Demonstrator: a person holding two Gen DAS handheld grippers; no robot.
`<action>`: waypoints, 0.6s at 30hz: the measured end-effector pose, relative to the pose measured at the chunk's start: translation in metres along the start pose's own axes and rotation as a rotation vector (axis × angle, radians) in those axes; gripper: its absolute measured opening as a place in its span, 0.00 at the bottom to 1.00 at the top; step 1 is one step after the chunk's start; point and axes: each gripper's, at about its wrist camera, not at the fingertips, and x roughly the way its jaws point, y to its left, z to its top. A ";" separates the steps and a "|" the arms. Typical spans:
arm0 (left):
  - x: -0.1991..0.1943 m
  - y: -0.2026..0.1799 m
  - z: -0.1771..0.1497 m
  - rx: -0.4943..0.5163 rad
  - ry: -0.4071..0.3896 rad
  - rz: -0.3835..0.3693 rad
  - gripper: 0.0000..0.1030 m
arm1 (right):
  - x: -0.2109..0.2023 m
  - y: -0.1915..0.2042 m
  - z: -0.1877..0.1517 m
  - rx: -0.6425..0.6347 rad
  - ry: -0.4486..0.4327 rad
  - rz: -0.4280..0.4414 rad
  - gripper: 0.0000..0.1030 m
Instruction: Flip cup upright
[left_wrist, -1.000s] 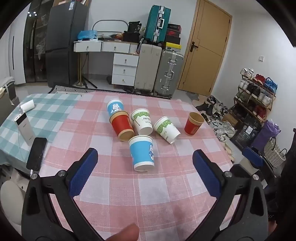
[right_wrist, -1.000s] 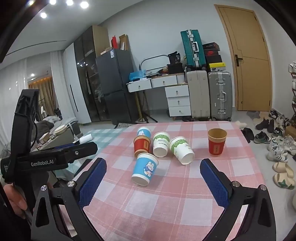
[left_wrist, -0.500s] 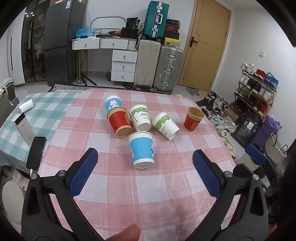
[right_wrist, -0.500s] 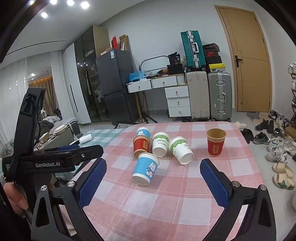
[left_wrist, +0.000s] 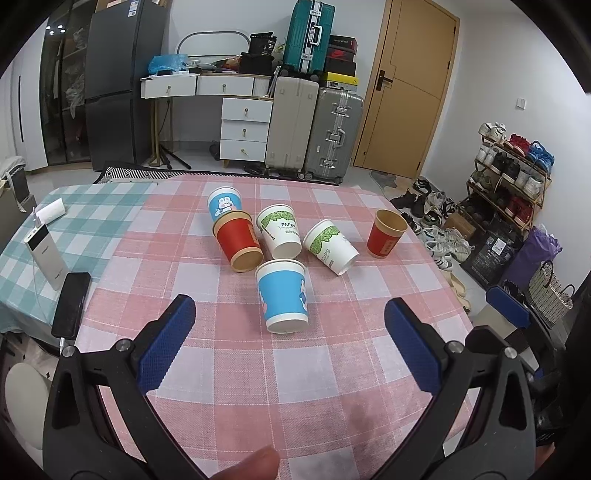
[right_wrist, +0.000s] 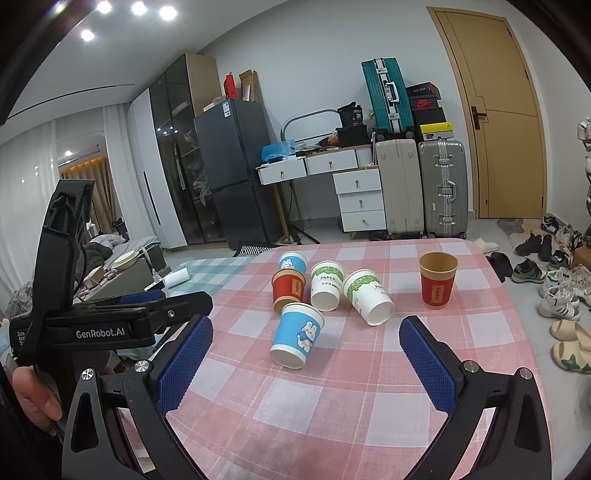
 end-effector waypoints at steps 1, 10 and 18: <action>0.000 0.000 0.000 0.005 0.001 -0.006 0.99 | 0.000 -0.001 0.000 0.002 0.001 0.001 1.00; 0.001 0.000 -0.002 0.016 0.002 -0.002 0.99 | -0.002 0.000 0.001 -0.009 -0.010 -0.002 1.00; 0.003 0.005 -0.004 0.024 0.012 0.004 0.99 | -0.001 0.000 0.001 -0.012 -0.011 0.000 1.00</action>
